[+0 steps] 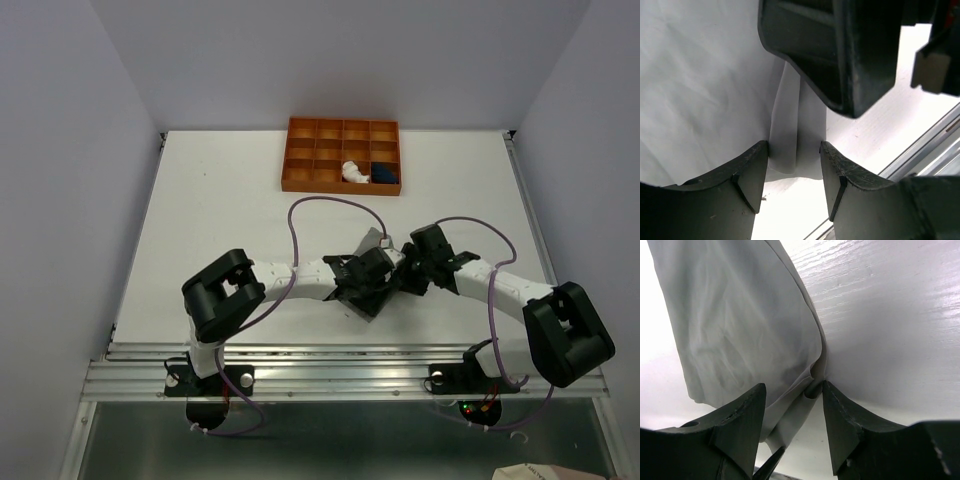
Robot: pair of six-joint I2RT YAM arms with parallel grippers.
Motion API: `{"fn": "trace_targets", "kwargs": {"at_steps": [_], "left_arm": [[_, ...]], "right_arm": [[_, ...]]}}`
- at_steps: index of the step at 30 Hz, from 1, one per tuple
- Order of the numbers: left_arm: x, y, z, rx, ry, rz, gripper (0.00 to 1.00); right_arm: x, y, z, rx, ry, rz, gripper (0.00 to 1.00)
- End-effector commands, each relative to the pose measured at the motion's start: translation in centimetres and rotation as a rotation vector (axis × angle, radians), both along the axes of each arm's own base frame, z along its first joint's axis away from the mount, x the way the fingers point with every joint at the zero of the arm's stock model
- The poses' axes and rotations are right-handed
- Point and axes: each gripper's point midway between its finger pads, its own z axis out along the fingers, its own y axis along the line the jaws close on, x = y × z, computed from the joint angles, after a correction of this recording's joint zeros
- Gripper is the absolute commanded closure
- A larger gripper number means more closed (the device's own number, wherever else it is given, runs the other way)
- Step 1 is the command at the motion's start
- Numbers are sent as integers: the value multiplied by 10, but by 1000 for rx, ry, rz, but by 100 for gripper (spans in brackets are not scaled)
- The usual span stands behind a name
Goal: Roll the underwear
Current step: Fold the underwear
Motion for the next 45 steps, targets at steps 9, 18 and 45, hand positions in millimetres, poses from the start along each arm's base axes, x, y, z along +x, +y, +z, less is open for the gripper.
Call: {"fn": "trace_targets", "kwargs": {"at_steps": [9, 18, 45], "left_arm": [[-9, -9, 18, -22, 12, -28, 44], [-24, -10, 11, 31, 5, -76, 43], [7, -2, 43, 7, -44, 152, 100]], "right_arm": [[-4, -13, -15, -33, 19, -36, 49], [-7, -14, -19, -35, 28, -40, 51], [9, -1, 30, 22, -105, 57, 99]]}}
